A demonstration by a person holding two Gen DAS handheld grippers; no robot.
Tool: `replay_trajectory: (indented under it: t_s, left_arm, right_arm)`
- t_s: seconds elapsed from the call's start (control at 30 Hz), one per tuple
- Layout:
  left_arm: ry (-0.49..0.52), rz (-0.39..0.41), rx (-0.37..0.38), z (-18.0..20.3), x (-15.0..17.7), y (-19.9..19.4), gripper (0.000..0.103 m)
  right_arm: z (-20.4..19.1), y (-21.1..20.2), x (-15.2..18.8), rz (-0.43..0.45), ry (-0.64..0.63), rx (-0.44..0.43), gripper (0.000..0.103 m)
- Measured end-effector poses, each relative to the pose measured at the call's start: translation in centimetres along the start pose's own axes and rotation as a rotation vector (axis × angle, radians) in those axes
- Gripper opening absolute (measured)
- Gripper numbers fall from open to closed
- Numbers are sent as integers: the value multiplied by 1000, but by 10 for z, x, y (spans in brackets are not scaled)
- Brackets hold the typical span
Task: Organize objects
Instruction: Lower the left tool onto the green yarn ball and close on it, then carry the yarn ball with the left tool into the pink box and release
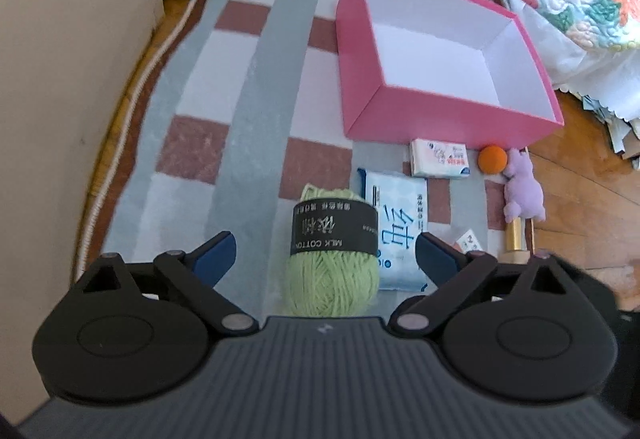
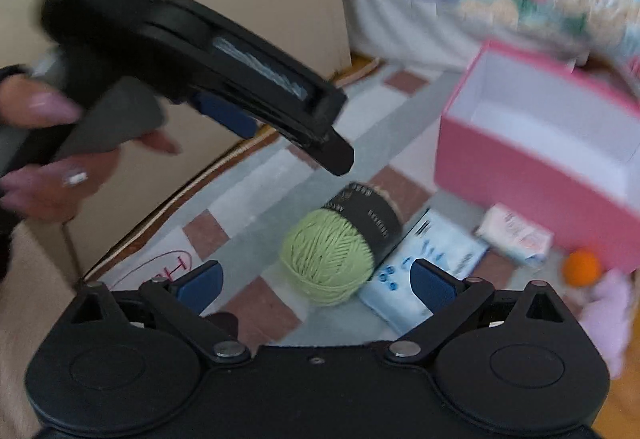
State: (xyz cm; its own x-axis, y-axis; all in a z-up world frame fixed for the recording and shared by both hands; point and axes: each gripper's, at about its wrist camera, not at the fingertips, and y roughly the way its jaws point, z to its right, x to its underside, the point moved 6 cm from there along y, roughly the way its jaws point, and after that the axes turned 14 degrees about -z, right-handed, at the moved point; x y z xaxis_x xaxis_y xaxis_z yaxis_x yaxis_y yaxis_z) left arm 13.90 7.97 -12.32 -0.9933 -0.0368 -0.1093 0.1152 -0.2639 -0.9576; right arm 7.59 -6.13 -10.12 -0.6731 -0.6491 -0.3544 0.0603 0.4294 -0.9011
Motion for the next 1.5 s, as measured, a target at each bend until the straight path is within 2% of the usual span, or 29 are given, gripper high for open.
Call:
replay_trajectory:
  t_s: [0.13, 0.23, 0.3, 0.33, 0.4, 0.43, 0.53, 0.67, 0.77, 0.97, 1.1, 1.23, 1.5]
  left_arm:
    - [-26, -28, 33, -13, -1, 24, 93]
    - [-75, -55, 111, -20, -2, 39, 92]
    - [-71, -64, 116, -19, -2, 48, 90]
    - [-64, -63, 114, -19, -1, 52, 87]
    - [-55, -79, 114, -17, 2, 62, 68]
    - [-61, -97, 123, -17, 4, 67, 64]
    - [-101, -129, 192, -17, 10, 76, 57]
    - [-129, -106, 214, -17, 13, 76, 51]
    - [-163, -97, 232, -18, 15, 76, 50]
    - [-174, -44, 237, -10, 25, 62, 47]
    - [-158, 8, 247, 4, 35, 44, 47]
    - [-99, 46, 243, 23, 39, 24, 47]
    - [-62, 44, 277, 63, 41, -6, 47]
  right_arm:
    - [4, 36, -1, -32, 63, -64, 98]
    - [6, 51, 1, -28, 115, -109, 98]
    - [7, 58, 1, -19, 126, -122, 98]
    - [6, 61, 1, -16, 125, -113, 98]
    - [6, 70, 3, -14, 134, -81, 97]
    - [7, 74, 5, -19, 146, -67, 97]
    - [10, 82, 9, -20, 169, -31, 89]
    - [7, 78, 13, 5, 157, 1, 74]
    - [2, 74, 15, 14, 140, 3, 65]
    - [2, 66, 18, 28, 89, 35, 59]
    - [5, 54, 18, 46, 40, 48, 59]
    - [10, 34, 20, 66, 25, 50, 59]
    - [13, -11, 32, 90, -10, 100, 58]
